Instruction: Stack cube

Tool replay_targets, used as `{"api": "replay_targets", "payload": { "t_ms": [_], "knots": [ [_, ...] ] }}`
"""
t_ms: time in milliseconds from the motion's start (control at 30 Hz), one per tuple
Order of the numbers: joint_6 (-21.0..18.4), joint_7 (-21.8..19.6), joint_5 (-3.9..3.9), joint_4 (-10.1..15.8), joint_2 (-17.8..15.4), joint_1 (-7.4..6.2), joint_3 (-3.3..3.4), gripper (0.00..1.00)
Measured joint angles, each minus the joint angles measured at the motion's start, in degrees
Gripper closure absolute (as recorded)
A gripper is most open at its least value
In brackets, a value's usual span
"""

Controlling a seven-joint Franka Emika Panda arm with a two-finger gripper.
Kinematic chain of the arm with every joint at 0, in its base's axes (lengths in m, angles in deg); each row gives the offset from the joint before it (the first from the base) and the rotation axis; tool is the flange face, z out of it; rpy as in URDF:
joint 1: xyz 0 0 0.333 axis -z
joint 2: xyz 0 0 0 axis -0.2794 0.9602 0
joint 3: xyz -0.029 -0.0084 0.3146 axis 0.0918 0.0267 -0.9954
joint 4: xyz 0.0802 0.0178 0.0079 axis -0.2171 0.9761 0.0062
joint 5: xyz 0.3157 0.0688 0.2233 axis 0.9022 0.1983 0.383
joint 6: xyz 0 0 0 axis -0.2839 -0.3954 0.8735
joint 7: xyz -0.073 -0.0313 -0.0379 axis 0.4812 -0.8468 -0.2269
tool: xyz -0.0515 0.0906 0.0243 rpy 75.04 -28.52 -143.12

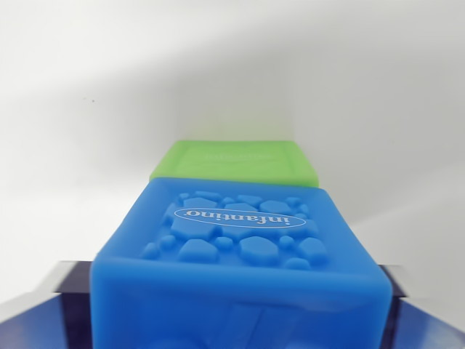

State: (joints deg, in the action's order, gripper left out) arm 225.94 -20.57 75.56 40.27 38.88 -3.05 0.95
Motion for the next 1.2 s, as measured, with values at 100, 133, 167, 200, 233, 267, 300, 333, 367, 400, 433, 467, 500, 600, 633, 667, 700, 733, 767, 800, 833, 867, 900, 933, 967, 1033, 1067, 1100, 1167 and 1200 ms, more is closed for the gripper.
{"api": "replay_targets", "payload": {
  "t_ms": [100, 133, 167, 200, 233, 267, 300, 333, 367, 400, 433, 467, 500, 600, 633, 667, 700, 733, 767, 800, 833, 867, 900, 933, 967, 1033, 1067, 1100, 1167, 1200],
  "knots": [
    [0.0, 0.0, 0.00, 0.0, 0.0, 0.00, 0.00, 0.00],
    [0.0, 0.0, 0.00, 0.0, 0.0, 0.00, 0.00, 0.00],
    [0.0, 0.0, 0.00, 0.0, 0.0, 0.00, 0.00, 0.00],
    [0.0, 0.0, 0.00, 0.0, 0.0, 0.00, 0.00, 0.00],
    [0.0, 0.0, 0.00, 0.0, 0.0, 0.00, 0.00, 0.00],
    [0.0, 0.0, 0.00, 0.0, 0.0, 0.00, 0.00, 0.00],
    [0.0, 0.0, 0.00, 0.0, 0.0, 0.00, 0.00, 0.00],
    [0.0, 0.0, 0.00, 0.0, 0.0, 0.00, 0.00, 0.00],
    [0.0, 0.0, 0.00, 0.0, 0.0, 0.00, 0.00, 0.00],
    [0.0, 0.0, 0.00, 0.0, 0.0, 0.00, 0.00, 0.00],
    [0.0, 0.0, 0.00, 0.0, 0.0, 0.00, 0.00, 0.00],
    [0.0, 0.0, 0.00, 0.0, 0.0, 0.00, 0.00, 0.00],
    [0.0, 0.0, 0.00, 0.0, 0.0, 0.00, 0.00, 0.00],
    [0.0, 0.0, 0.00, 0.0, 0.0, 0.00, 0.00, 0.00],
    [0.0, 0.0, 0.00, 0.0, 0.0, 0.00, 0.00, 0.00],
    [0.0, 0.0, 0.00, 0.0, 0.0, -0.01, 0.00, 0.00],
    [0.0, 0.0, 0.00, 0.0, 0.0, -0.01, 0.00, 0.00],
    [0.0, 0.0, 0.00, 0.0, 0.0, -0.01, 0.00, 0.00],
    [0.0, 0.0, 0.00, 0.0, 0.0, -0.01, 0.00, 0.00],
    [-0.1, 0.0, 0.00, 0.0, -0.1, -0.01, 0.00, 0.00],
    [-0.2, 0.0, 0.00, 0.0, -0.2, -0.02, 0.01, 0.00],
    [-0.2, 0.0, 0.00, 0.0, -0.4, -0.02, 0.02, 0.00],
    [-0.4, 0.0, 0.00, 0.0, -0.6, -0.03, 0.03, 0.00],
    [-0.5, 0.0, 0.00, 0.1, -0.8, -0.03, 0.04, 0.00],
    [-0.7, 0.0, 0.00, 0.1, -1.0, -0.04, 0.06, 0.00],
    [-1.1, 0.0, -0.01, 0.2, -1.5, -0.07, 0.09, 0.00],
    [-1.4, 0.0, -0.03, 0.2, -1.8, -0.08, 0.11, 0.00],
    [-1.5, 0.0, -0.03, 0.2, -1.9, -0.09, 0.12, 0.00],
    [-2.1, 0.0, -0.07, 0.3, -2.6, -0.13, 0.18, 0.00],
    [-2.4, -0.1, -0.09, 0.3, -2.9, -0.16, 0.22, 0.00]
  ]
}}
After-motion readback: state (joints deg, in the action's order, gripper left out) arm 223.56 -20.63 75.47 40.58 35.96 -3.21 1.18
